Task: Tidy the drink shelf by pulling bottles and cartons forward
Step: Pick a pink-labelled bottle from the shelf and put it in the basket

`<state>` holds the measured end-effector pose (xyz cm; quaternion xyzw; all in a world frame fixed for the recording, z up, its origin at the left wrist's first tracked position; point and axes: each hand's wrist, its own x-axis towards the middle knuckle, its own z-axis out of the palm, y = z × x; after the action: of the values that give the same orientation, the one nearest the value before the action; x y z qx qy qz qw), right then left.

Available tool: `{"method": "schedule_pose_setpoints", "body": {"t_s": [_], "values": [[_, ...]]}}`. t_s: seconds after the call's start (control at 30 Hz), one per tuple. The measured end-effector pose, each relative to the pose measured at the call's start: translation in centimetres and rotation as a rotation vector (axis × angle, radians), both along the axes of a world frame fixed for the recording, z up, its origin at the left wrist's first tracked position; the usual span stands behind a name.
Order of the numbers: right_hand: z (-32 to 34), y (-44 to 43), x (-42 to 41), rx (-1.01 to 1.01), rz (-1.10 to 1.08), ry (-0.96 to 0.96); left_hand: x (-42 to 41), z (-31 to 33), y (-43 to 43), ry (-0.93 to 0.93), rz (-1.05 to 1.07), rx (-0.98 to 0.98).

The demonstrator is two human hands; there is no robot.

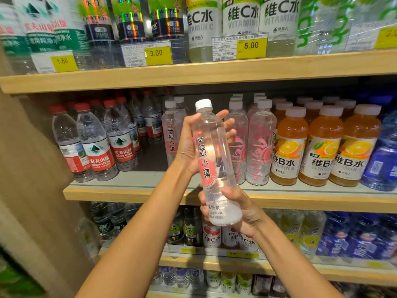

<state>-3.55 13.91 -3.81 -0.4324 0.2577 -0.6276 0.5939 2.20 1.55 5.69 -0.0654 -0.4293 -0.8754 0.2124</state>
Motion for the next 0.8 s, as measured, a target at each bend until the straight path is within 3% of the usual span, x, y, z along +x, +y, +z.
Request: {"method": "schedule_pose_setpoints", "body": {"t_s": [0.07, 0.2, 0.33, 0.53, 0.67, 0.8], "values": [[-0.1, 0.2, -0.1, 0.004, -0.146, 0.093, 0.5, 0.1, -0.2, -0.058, 0.082, -0.072], [0.1, 0.6, -0.5, 0.039, -0.463, 0.264, 1.2, -0.1, -0.3, -0.249, 0.515, -0.361], [0.3, 0.6, -0.3, 0.008, -0.792, 0.479, 1.4, 0.1, 0.5, -0.256, 0.83, -0.509], [-0.4, 0.0, 1.1, 0.058, -1.131, 0.732, 0.2, 0.9, 3.7, -0.216, 0.926, -0.612], [-0.9, 0.2, 1.8, 0.069, -1.143, 0.798, -0.8, 0.9, 4.5, -0.213, 1.061, -0.646], [-1.0, 0.4, 1.5, -0.012, -0.984, 0.635, -1.0, 1.0, 4.0, -0.156, 1.144, -0.661]]}}
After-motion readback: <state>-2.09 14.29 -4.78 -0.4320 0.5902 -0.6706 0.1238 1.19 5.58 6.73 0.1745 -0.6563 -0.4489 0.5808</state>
